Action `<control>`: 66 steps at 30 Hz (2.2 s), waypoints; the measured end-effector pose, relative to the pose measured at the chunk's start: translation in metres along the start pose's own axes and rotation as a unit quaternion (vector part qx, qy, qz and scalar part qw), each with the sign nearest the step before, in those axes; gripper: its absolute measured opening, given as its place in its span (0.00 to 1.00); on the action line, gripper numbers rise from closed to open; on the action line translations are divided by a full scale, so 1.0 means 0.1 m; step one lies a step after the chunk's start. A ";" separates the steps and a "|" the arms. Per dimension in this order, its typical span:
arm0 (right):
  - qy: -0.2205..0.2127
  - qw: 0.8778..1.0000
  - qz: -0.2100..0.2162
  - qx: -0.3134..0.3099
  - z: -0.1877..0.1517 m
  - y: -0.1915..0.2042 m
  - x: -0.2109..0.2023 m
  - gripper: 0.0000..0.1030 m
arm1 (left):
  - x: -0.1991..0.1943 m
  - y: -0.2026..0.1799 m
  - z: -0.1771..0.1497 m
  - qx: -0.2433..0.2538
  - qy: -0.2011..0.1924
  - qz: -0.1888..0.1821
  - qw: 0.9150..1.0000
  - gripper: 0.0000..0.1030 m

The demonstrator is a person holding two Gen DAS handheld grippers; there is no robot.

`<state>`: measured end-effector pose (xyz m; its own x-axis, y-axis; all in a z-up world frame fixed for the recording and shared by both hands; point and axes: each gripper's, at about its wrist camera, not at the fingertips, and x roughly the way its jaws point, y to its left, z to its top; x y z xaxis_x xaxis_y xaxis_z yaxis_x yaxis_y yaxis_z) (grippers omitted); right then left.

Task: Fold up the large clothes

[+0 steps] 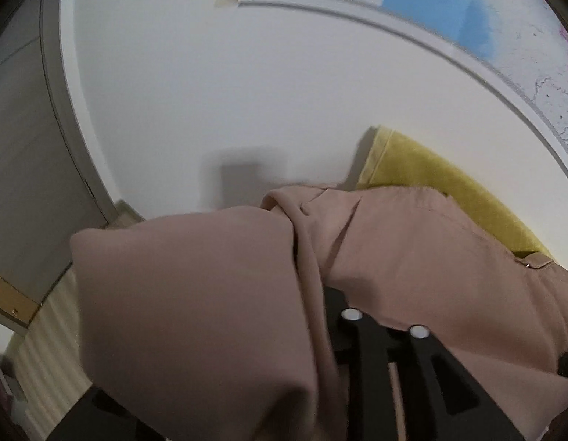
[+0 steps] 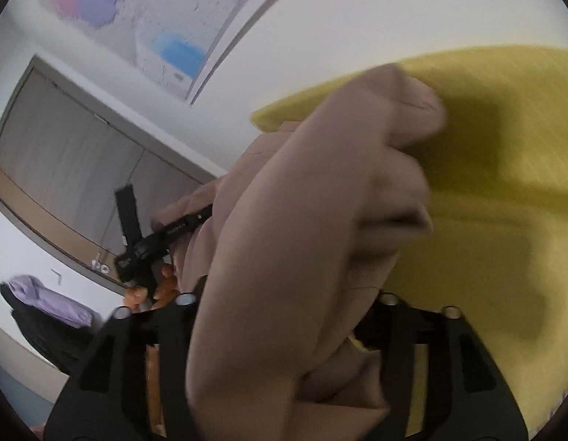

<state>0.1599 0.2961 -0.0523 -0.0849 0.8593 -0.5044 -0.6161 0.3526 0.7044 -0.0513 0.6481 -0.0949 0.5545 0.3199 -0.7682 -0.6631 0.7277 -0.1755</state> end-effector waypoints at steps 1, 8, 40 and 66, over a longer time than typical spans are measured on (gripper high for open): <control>0.003 1.000 -0.005 0.000 -0.01 -0.03 -0.07 0.69 | 0.01 0.02 0.00 0.000 0.005 0.001 1.000 0.32; -0.021 0.999 0.001 0.025 -0.13 -0.30 -0.60 0.64 | 0.05 0.03 0.05 -0.002 0.027 -0.015 1.000 0.38; -0.031 0.980 -0.144 -0.130 -0.08 0.35 -0.47 0.42 | -1.01 -0.83 -0.52 0.172 -0.076 -0.040 0.981 0.86; 0.007 0.956 -0.195 -0.220 -0.90 0.46 -0.34 0.55 | -0.80 -1.54 -1.17 0.177 -0.013 -0.013 0.984 0.91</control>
<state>0.0639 0.2499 -0.0483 0.2093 0.6880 -0.6949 -0.8725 0.4522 0.1850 -0.0528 0.4388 -0.0784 0.5848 0.3101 -0.7496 -0.4345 0.9001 0.0335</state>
